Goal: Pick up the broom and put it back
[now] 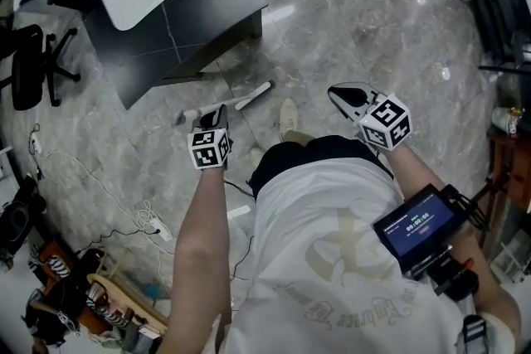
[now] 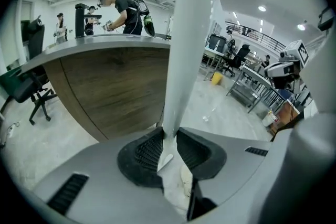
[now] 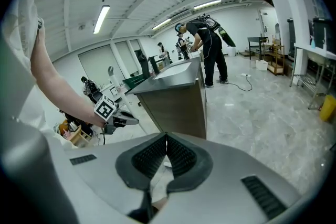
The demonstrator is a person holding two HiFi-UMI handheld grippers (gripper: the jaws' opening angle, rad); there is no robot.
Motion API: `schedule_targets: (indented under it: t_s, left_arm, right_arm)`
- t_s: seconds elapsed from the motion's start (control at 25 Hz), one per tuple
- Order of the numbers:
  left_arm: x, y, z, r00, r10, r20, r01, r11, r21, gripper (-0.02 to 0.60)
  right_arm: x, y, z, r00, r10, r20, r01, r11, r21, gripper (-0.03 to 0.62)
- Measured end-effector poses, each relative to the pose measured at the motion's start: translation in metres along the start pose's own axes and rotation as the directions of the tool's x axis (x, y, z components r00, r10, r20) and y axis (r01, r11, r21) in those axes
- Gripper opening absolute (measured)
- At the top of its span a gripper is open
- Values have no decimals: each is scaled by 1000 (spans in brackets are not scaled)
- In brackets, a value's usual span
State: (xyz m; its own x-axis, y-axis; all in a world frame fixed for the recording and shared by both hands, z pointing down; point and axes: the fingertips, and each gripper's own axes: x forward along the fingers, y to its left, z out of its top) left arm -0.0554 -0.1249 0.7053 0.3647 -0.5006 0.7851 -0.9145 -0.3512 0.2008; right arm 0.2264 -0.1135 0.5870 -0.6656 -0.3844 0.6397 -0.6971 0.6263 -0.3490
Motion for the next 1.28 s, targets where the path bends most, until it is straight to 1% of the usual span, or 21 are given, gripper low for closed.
schedule_targets:
  t_s: [0.12, 0.24, 0.52, 0.68, 0.8, 1.0, 1.28]
  left_arm:
    - [-18, 0, 0, 999, -8, 30, 8, 1000, 2, 87]
    - [-42, 2, 4, 996, -15, 83, 15, 1000, 1, 87]
    - [-90, 10, 12, 984, -33, 175, 32, 999, 9, 86]
    - [-131, 19, 3, 976, -30, 215, 28, 1000, 13, 86]
    - [-160, 24, -2, 969, -22, 247, 21, 1000, 8, 84]
    - [-195, 26, -3, 954, -15, 301, 18, 1000, -7, 84]
    - [-249, 26, -7, 930, -19, 367, 21, 1000, -3, 84]
  right_arm:
    - [-3, 12, -6, 1000, 4, -7, -4, 1000, -5, 18]
    - [-3, 30, -8, 1000, 7, -7, -7, 1000, -22, 18]
    - [7, 67, 7, 1000, 13, 17, -12, 998, -66, 18]
    - [7, 106, 12, 999, 10, 47, -6, 996, -84, 18]
    - [4, 128, 13, 998, 8, 61, -2, 996, -90, 18]
    - [4, 147, 13, 997, 14, 71, -7, 995, -97, 18]
    - [10, 183, 21, 995, 42, 92, -31, 993, -116, 18]
